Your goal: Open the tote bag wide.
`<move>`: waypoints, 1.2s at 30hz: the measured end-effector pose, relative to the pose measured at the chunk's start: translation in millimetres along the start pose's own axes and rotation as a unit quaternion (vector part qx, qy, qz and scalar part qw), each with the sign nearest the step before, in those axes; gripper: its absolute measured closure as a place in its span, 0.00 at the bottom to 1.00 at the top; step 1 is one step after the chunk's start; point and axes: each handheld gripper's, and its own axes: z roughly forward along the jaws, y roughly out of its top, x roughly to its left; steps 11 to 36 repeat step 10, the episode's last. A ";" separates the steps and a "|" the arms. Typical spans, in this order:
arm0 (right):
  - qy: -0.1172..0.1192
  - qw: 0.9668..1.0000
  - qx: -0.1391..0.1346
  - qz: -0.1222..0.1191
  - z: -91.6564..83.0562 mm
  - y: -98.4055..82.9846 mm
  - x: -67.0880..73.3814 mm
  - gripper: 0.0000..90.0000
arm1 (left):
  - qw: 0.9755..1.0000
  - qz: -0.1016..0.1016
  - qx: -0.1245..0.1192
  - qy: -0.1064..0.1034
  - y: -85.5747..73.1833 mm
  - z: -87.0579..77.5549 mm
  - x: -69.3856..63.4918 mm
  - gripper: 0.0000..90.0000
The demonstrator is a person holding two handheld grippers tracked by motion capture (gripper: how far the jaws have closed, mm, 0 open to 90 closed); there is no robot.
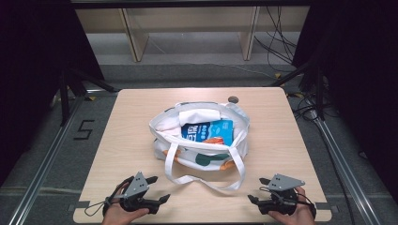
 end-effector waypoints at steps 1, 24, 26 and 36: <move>0.000 1.000 0.001 0.000 0.2 -0.1 -0.1 0.29 | 1.000 0.005 -0.004 -0.002 0.1 0.5 0.7 0.26; -0.006 1.000 0.008 0.002 1.3 -0.6 0.8 0.29 | 1.000 -0.010 -0.001 0.000 -0.6 1.3 1.7 0.26; -0.006 1.000 0.008 0.002 1.3 -0.6 0.8 0.29 | 1.000 -0.010 -0.001 0.000 -0.6 1.3 1.7 0.26; -0.006 1.000 0.008 0.002 1.3 -0.6 0.8 0.29 | 1.000 -0.010 -0.001 0.000 -0.6 1.3 1.7 0.26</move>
